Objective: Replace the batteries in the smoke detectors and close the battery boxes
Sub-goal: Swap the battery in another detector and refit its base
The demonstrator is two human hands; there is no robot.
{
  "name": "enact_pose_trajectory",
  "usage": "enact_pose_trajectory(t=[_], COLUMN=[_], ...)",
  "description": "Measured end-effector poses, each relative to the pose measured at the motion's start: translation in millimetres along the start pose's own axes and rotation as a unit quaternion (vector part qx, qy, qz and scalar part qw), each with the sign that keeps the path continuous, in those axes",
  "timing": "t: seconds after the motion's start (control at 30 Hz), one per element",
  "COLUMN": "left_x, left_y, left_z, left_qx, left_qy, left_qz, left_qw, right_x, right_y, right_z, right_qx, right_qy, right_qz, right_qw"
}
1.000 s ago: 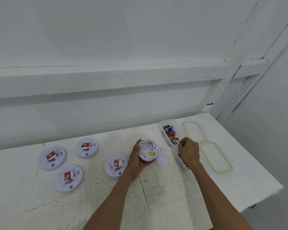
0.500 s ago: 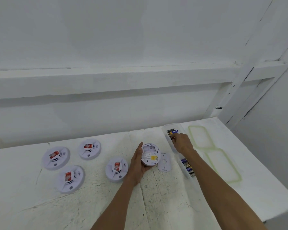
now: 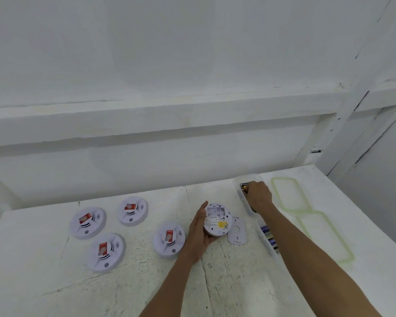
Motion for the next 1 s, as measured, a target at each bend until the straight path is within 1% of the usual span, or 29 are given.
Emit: enact_pose_trajectory(t=[0.23,0.3,0.5,0.57,0.7,0.83,0.93,1.0], left_x=[0.0,-0.3,-0.3,-0.2,-1.1,-2.0,-1.4,-1.1], left_y=[1.1,1.6,2.0,2.0,0.9,1.6,1.6,1.2], left_z=[-0.7,-0.1,0.0,-0.3,-0.8,-0.1,0.9,1.3], left_qx=[0.008,0.003,-0.002,-0.002,0.004,0.004,0.005,0.005], left_qy=[-0.002,0.002,0.003,0.006,-0.001,-0.002,-0.002,-0.002], left_qz=[-0.005,-0.008,-0.007,-0.005,-0.004,-0.004,-0.004,0.000], left_qw=[1.000,1.000,1.000,1.000,1.000,1.000,1.000,1.000], right_x=[-9.0,-13.8,-25.9,-28.5,-37.2,-39.9,-31.9,-19.4], right_y=[6.2,4.9,-4.6,-8.5,-16.0,-22.6,-28.3,-35.4], right_z=[-1.6,-5.6,-12.4,-20.3,-30.8,-37.8,-43.1,-48.2], right_qx=[0.032,0.042,0.131,0.136,0.093,-0.004,-0.070,-0.087], right_qy=[0.086,0.106,0.116,0.139,0.233,0.303,0.324,0.349], right_qz=[-0.012,-0.030,-0.066,-0.062,-0.009,0.050,0.043,0.021], right_qw=[0.996,0.993,0.982,0.979,0.968,0.952,0.942,0.933])
Point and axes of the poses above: each hand's wrist, its own y-axis towards the middle knuckle, its own z-axis out of the palm, x = y × z, the point moved 3 cm from there along y, towards the middle knuckle, and after that the axes turned 13 degrees about -x, right-handed, at the moved point
